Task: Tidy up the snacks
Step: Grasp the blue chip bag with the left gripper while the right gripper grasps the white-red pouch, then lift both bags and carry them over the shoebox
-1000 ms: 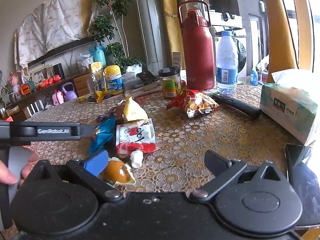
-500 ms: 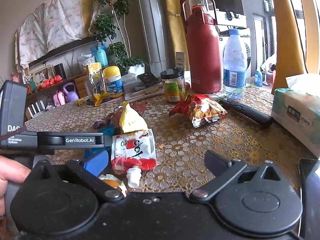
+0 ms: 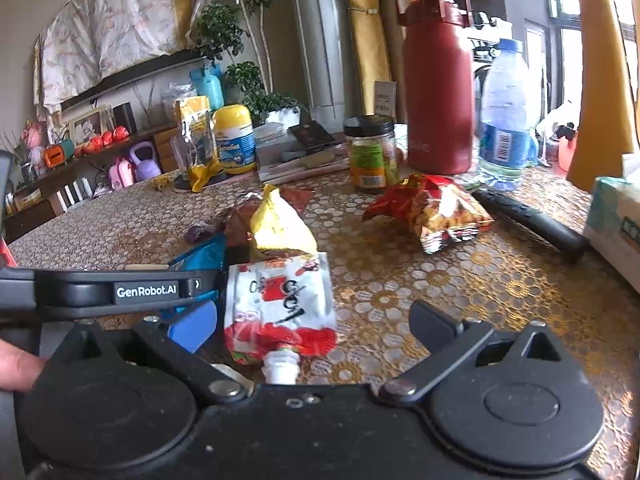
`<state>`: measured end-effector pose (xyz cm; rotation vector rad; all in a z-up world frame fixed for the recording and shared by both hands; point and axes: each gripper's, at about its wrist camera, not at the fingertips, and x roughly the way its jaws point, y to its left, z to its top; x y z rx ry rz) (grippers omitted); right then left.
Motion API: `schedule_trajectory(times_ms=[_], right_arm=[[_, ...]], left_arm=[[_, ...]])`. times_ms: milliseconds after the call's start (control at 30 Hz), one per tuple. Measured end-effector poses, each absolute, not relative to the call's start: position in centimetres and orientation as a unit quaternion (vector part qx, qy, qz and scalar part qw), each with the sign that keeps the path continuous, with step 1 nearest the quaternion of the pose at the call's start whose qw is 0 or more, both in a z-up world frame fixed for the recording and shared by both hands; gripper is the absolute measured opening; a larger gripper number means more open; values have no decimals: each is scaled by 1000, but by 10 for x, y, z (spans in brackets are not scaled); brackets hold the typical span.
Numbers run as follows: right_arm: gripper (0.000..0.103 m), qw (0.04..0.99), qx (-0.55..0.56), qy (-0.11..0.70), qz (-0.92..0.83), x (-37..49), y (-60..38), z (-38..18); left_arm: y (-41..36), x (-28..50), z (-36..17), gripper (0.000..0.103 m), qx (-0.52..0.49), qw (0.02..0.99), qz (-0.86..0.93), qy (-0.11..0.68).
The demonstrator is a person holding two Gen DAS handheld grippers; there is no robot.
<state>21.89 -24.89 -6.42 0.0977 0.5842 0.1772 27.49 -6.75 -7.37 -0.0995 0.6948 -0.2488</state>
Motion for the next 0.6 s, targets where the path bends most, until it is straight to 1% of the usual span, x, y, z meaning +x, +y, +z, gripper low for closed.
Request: schedule_trajectory(times_ms=[267,300,333,367,400,433,467,600], right_arm=[[103,947,10,305,102,239,-228,-70],[101,946,8,307,105,241,-226,-72],[98,945,7,308,107,243,-224,-73],[91,945,5,309,110,243,-222,-74],[79,944,3,312,111,245,-220,-76],[75,943,2,315,110,246,-219,-77],[69,945,-2,313,98,246,-218,-78],[68,947,6,308,94,243,-220,-80]], left_arm=[[-47,259,-56,42,-53,940,-99,322],[-44,257,-54,42,-54,940,-95,323],[-41,255,-52,42,-56,941,-91,322],[-38,252,-50,42,-56,941,-90,321],[-36,250,-48,42,-56,941,-88,322],[-33,247,-46,42,-57,942,-85,321],[-31,244,-44,42,-58,942,-82,320],[-24,232,-39,42,-59,945,-73,315]])
